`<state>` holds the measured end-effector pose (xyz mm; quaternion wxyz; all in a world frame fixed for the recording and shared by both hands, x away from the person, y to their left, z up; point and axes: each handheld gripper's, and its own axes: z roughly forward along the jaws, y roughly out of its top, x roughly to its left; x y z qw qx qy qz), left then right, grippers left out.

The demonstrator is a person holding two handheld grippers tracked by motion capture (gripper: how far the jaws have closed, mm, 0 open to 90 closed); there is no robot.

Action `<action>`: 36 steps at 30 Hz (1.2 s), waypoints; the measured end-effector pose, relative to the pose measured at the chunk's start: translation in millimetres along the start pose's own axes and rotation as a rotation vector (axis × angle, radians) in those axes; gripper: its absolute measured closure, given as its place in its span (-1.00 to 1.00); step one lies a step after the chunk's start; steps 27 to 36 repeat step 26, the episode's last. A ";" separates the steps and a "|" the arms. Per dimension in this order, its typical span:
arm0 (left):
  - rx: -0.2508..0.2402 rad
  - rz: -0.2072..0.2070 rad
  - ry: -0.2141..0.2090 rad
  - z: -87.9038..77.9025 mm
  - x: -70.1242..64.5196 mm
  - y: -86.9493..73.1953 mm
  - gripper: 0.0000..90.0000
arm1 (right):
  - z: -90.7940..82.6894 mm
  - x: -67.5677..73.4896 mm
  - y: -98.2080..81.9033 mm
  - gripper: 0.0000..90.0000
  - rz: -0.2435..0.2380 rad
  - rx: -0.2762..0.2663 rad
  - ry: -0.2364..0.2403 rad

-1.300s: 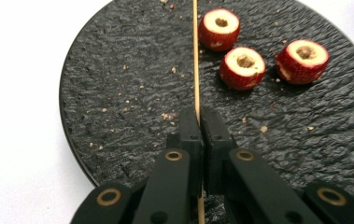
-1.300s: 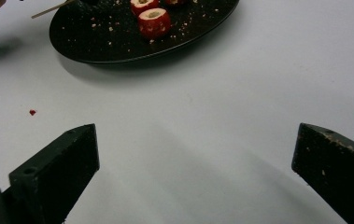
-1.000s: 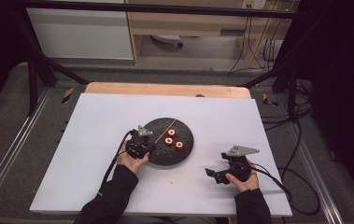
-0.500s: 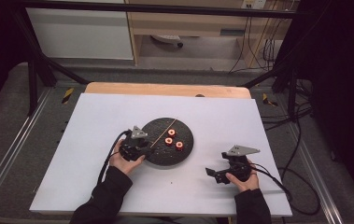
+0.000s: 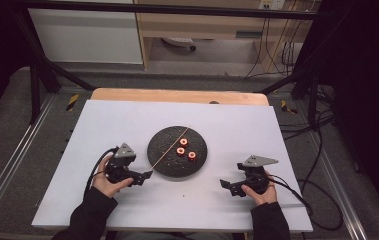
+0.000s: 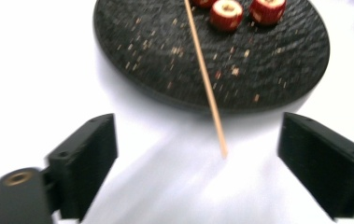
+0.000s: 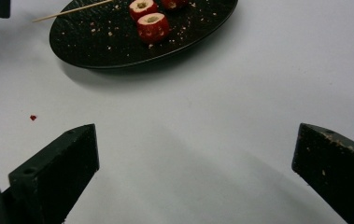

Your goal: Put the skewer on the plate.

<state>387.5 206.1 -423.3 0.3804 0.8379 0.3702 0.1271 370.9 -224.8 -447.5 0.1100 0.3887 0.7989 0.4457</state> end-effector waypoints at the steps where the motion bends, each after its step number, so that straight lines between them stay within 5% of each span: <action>1: -0.004 0.003 0.010 -2.9 2.1 -3.9 -0.83 | 0.2 0.0 0.0 -0.97 0.002 0.001 -0.001; 19: -0.074 -0.050 0.048 -32.3 27.9 -61.0 -0.90 | 3.5 1.2 -3.0 -0.98 -0.012 0.035 -0.007; 36: -0.077 -0.039 0.054 -33.9 27.2 -62.8 -0.91 | 2.8 1.7 -3.9 -0.98 -0.031 0.045 -0.006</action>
